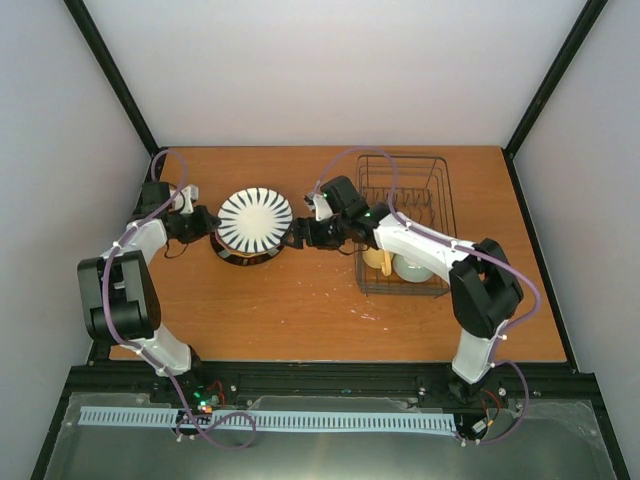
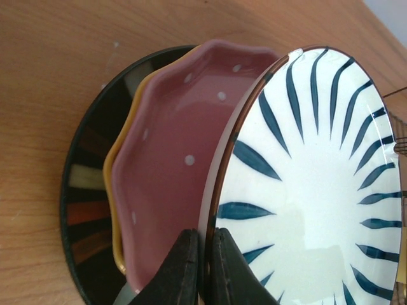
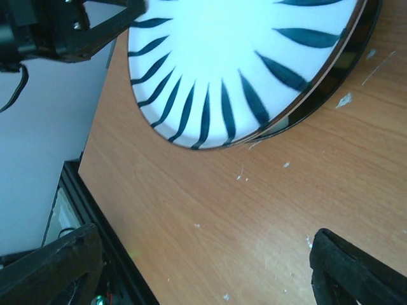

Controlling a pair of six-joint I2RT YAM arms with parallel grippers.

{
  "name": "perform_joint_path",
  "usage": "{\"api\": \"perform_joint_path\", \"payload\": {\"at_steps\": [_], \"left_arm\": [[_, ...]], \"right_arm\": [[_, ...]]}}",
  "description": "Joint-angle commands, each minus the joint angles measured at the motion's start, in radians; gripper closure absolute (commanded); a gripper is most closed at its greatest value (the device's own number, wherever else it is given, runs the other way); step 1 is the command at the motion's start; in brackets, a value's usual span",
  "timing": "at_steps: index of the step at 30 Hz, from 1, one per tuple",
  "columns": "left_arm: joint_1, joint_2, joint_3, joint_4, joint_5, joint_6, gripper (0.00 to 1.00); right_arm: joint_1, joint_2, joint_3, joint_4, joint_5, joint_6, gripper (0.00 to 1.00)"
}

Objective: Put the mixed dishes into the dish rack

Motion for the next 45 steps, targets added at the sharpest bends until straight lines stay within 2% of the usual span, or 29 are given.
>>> {"api": "perform_joint_path", "payload": {"at_steps": [1,5,11,22,30,34,36,37,38,39,45], "left_arm": [[0.023,0.009,-0.004,0.143,0.183,-0.017,0.99],[0.057,0.038,-0.042,0.199,0.269,-0.034,0.99],[0.062,0.048,-0.03,0.204,0.316,-0.025,0.99],[0.062,0.056,-0.048,0.22,0.392,-0.032,0.99],[0.062,0.048,-0.061,0.263,0.436,-0.04,0.99],[0.062,0.047,-0.074,0.28,0.454,-0.051,0.99],[0.062,0.047,-0.079,0.288,0.463,-0.055,0.99],[0.062,0.047,-0.08,0.291,0.464,-0.055,0.99],[0.062,0.048,-0.08,0.292,0.466,-0.054,0.99],[0.062,0.052,-0.08,0.291,0.47,-0.053,0.99],[0.062,0.057,-0.074,0.285,0.471,-0.047,0.99]], "right_arm": [[0.016,0.057,0.062,-0.017,0.078,0.035,0.12],[0.019,0.096,0.08,-0.025,0.102,0.05,0.12],[0.019,0.119,0.062,0.071,0.077,0.09,0.12],[0.021,0.194,0.133,0.094,0.1,0.115,0.13],[0.021,0.191,0.092,0.268,0.087,0.161,0.17],[0.021,0.231,0.102,0.352,0.017,0.201,0.34],[0.021,0.252,0.105,0.397,-0.021,0.226,0.46],[0.021,0.258,0.098,0.433,-0.034,0.236,0.58],[0.021,0.261,0.091,0.477,-0.05,0.245,0.91],[0.021,0.261,0.087,0.496,-0.054,0.255,0.96],[0.026,0.222,0.081,0.521,-0.049,0.219,0.97]]}}
